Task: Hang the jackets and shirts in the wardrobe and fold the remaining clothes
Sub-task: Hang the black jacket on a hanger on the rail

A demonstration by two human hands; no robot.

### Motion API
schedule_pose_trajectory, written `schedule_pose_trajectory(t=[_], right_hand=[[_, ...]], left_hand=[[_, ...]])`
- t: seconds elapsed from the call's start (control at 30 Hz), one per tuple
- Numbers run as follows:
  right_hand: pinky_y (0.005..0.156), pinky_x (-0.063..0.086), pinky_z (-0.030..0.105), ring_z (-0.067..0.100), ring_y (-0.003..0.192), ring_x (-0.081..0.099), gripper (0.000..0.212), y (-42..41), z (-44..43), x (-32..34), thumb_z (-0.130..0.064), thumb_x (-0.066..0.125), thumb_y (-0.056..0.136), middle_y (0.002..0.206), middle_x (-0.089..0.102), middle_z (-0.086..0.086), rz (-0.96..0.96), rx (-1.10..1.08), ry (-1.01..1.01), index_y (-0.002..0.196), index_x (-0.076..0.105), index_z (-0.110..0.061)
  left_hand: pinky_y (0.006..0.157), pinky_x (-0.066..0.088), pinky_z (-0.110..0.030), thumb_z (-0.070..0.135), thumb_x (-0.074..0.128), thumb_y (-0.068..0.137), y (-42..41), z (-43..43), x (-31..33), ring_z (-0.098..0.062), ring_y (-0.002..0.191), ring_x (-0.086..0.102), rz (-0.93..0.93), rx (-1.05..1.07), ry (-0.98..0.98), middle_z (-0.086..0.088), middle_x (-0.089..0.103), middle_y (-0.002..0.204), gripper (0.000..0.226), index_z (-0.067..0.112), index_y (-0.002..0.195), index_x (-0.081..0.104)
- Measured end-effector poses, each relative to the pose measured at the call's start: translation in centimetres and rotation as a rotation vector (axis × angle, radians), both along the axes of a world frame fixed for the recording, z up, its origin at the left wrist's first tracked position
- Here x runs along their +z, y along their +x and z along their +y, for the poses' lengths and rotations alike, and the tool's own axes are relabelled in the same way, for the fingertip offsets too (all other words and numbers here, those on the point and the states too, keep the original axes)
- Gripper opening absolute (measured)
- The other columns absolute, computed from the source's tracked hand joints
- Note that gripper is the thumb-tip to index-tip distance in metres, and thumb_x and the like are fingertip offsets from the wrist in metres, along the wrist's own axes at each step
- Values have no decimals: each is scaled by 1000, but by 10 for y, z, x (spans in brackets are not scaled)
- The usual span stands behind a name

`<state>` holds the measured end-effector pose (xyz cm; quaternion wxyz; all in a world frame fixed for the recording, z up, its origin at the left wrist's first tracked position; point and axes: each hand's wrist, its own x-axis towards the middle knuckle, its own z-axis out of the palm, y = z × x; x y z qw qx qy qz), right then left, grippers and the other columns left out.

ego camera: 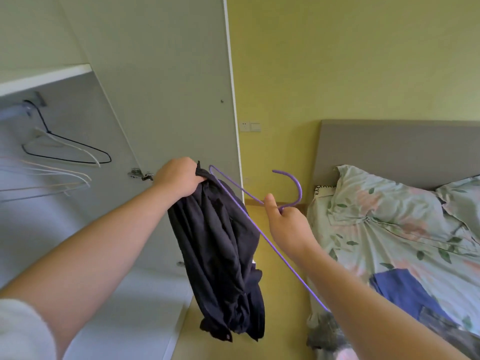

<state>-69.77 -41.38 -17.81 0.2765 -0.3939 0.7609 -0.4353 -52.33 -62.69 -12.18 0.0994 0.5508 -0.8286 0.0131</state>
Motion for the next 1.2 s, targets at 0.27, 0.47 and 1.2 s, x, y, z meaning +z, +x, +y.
schedule_pose_trajectory(t=[0.27, 0.47, 1.2], right_hand=[[52, 22, 31, 14, 43, 21, 46, 20, -4, -5, -48, 49, 96, 51, 25, -5, -153, 276, 169, 66, 30, -21], [50, 31, 28, 11, 43, 32, 44, 34, -25, -6, -45, 43, 99, 56, 40, -4, -88, 270, 134, 73, 46, -11], [47, 20, 26, 17, 48, 22, 26, 61, -68, 7, -30, 50, 76, 52, 29, -4, -455, 274, -259, 53, 40, -27]], left_hand=[[69, 42, -34, 38, 61, 99, 43, -26, -15, -37, 93, 64, 227, 198, 103, -13, 68, 92, 32, 7, 91, 68], [63, 34, -32, 14, 57, 94, 48, -10, -9, -26, 74, 51, 504, 160, 329, -7, 57, 77, 17, 0, 86, 62], [64, 46, -46, 16, 53, 84, 18, 113, 30, -30, 73, 54, 419, -354, 146, -4, 63, 76, 8, 9, 81, 55]])
